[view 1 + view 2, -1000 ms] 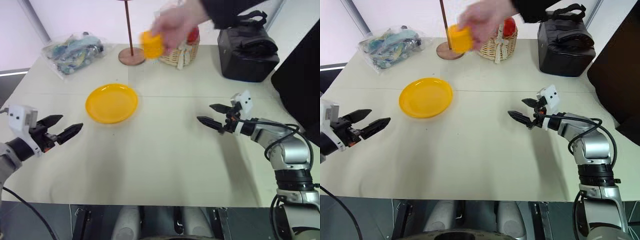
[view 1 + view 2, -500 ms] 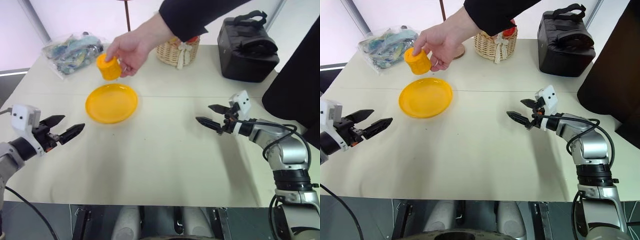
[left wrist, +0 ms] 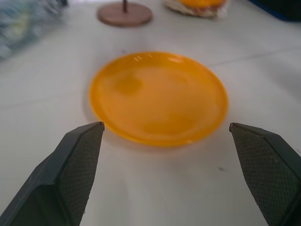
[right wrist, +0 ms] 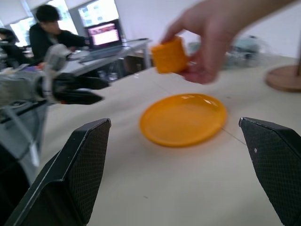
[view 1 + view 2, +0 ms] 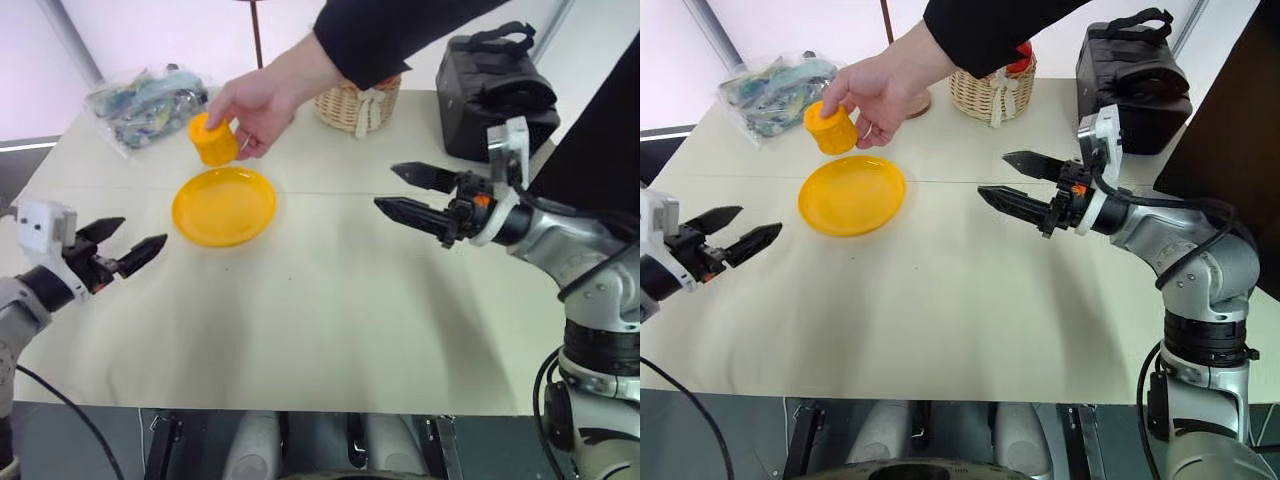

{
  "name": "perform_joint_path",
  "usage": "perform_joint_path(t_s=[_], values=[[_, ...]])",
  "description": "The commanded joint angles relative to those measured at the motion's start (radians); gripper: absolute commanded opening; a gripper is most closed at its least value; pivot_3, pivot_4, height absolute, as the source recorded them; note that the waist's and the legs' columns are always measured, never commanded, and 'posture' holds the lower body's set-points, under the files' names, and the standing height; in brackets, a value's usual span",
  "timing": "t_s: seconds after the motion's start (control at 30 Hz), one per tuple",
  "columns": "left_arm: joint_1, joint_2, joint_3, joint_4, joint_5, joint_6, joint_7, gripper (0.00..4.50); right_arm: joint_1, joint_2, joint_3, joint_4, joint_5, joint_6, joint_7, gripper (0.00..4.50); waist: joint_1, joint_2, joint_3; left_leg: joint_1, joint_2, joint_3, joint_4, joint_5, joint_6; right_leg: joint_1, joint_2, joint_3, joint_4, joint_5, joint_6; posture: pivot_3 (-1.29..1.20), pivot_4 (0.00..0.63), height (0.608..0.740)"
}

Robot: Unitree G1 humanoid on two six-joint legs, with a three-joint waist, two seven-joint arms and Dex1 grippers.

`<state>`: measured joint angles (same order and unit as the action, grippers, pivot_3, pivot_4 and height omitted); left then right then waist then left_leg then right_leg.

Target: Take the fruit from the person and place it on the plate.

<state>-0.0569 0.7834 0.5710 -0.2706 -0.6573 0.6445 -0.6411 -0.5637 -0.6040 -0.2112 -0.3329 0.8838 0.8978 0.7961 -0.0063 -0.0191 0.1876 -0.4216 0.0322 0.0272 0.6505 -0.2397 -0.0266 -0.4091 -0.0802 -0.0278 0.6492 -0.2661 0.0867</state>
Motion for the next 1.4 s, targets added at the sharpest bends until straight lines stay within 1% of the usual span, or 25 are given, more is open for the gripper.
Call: perform_joint_path(t_s=[0.03, 0.17, 0.27, 0.33, 0.63, 0.8, 0.83, 0.9, 0.97, 1.0, 1.2, 1.33, 1.4], values=[[-0.089, -0.005, -0.003, -0.002, 0.025, -0.067, 0.040, 4.47, -0.020, -0.001, -0.008, -0.026, 0.027, 0.001, -0.027, 4.50, 0.002, 0.000, 0.000, 0.000, 0.000, 0.000, 0.000, 0.000, 0.000, 0.000, 0.000, 0.000, 0.000, 0.000, 0.000, 0.00, 0.150, 0.740], [-0.212, -0.023, -0.049, 0.020, 0.027, -0.082, 0.064, 4.47, -0.029, -0.001, 0.017, -0.005, 0.001, -0.019, -0.031, 4.50, 0.001, 0.000, 0.000, -0.001, 0.000, 0.000, 0.001, 0.000, 0.000, 0.000, 0.000, 0.000, 0.000, 0.000, 0.000, 0.00, 0.150, 0.740], [-0.293, -0.057, -0.102, 0.038, 0.022, -0.085, 0.071, 4.47, -0.027, 0.003, 0.040, 0.010, -0.024, -0.042, -0.029, 4.50, -0.003, 0.000, 0.000, -0.001, -0.001, 0.001, 0.001, 0.000, 0.000, 0.000, 0.000, 0.000, 0.000, 0.000, 0.000, 0.00, 0.150, 0.740], [-0.334, -0.086, -0.149, 0.067, 0.044, -0.107, 0.068, 4.47, -0.022, 0.009, 0.053, 0.012, -0.034, -0.054, -0.034, 4.50, -0.004, 0.000, 0.000, -0.001, -0.001, 0.000, 0.001, 0.000, 0.000, 0.000, 0.000, 0.000, 0.000, 0.000, 0.000, 0.00, 0.150, 0.740], [-0.481, -0.158, -0.250, 0.217, 0.104, -0.196, 0.053, 4.47, -0.005, 0.017, 0.068, -0.001, -0.046, -0.070, -0.051, 4.50, -0.004, 0.000, 0.000, -0.001, 0.000, 0.001, 0.001, 0.000, 0.000, -0.001, 0.002, 0.000, 0.000, 0.000, 0.001, 0.00, 0.150, 0.740], [-0.526, -0.193, -0.275, 0.263, 0.123, -0.234, 0.045, 4.47, 0.016, 0.018, 0.064, -0.015, -0.047, -0.075, -0.067, 4.50, -0.003, 0.000, 0.000, -0.001, -0.001, 0.000, 0.001, 0.000, 0.000, 0.000, 0.001, 0.000, 0.000, 0.000, 0.001, 0.00, 0.150, 0.740], [-0.531, -0.197, -0.277, 0.267, 0.125, -0.240, 0.043, 4.23, 0.019, 0.017, 0.063, -0.017, -0.048, -0.076, -0.071, 4.50, -0.004, 0.000, 0.000, -0.001, -0.001, 0.001, 0.001, 0.000, 0.000, 0.000, 0.001, 0.000, 0.000, 0.000, 0.001, 0.00, 0.150, 0.740], [-0.539, -0.205, -0.281, 0.271, 0.125, -0.244, 0.038, 3.60, 0.026, 0.016, 0.062, -0.022, -0.047, -0.078, -0.076, 4.50, -0.004, 0.000, 0.000, -0.001, -0.001, 0.000, 0.001, 0.000, 0.000, -0.001, 0.001, 0.000, 0.000, 0.000, 0.001, 0.00, 0.150, 0.740], [-0.543, -0.209, -0.282, 0.276, 0.125, -0.248, 0.035, 2.70, 0.029, 0.015, 0.062, -0.024, -0.046, -0.079, -0.079, 4.50, -0.005, 0.000, 0.000, -0.001, 0.000, 0.000, 0.001, 0.000, 0.000, -0.001, 0.001, 0.000, 0.001, 0.000, 0.001, 0.00, 0.150, 0.740], [-0.545, -0.210, -0.281, 0.278, 0.127, -0.251, 0.035, 2.57, 0.032, 0.015, 0.061, -0.026, -0.045, -0.079, -0.081, 4.50, -0.004, 0.000, 0.000, -0.001, 0.000, 0.000, 0.001, 0.000, 0.000, -0.001, 0.001, 0.000, 0.001, 0.000, 0.001, 0.00, 0.150, 0.740], [-0.538, -0.200, -0.282, 0.276, 0.140, -0.236, 0.040, 2.57, 0.035, 0.012, 0.062, -0.026, -0.043, -0.080, -0.084, 4.50, -0.004, 0.000, 0.000, -0.001, 0.000, 0.000, 0.001, 0.000, 0.000, -0.001, 0.001, 0.000, 0.000, 0.000, 0.001, 0.00, 0.150, 0.740], [-0.445, -0.134, -0.321, 0.260, 0.179, -0.143, 0.021, 2.57, 0.037, 0.010, 0.065, -0.022, -0.047, -0.080, -0.083, 4.50, -0.010, 0.000, 0.000, -0.001, 0.000, 0.000, 0.001, 0.000, 0.000, -0.001, 0.001, 0.000, 0.000, 0.000, 0.001, 0.00, 0.150, 0.740], [-0.408, -0.118, -0.347, 0.257, 0.204, -0.137, 0.018, 2.57, 0.039, 0.011, 0.069, -0.019, -0.049, -0.080, -0.081, 4.50, -0.010, 0.000, 0.000, 0.000, 0.000, 0.001, 0.000, 0.000, 0.000, -0.001, 0.001, 0.001, 0.001, 0.000, 0.001, 0.00, 0.150, 0.740]])
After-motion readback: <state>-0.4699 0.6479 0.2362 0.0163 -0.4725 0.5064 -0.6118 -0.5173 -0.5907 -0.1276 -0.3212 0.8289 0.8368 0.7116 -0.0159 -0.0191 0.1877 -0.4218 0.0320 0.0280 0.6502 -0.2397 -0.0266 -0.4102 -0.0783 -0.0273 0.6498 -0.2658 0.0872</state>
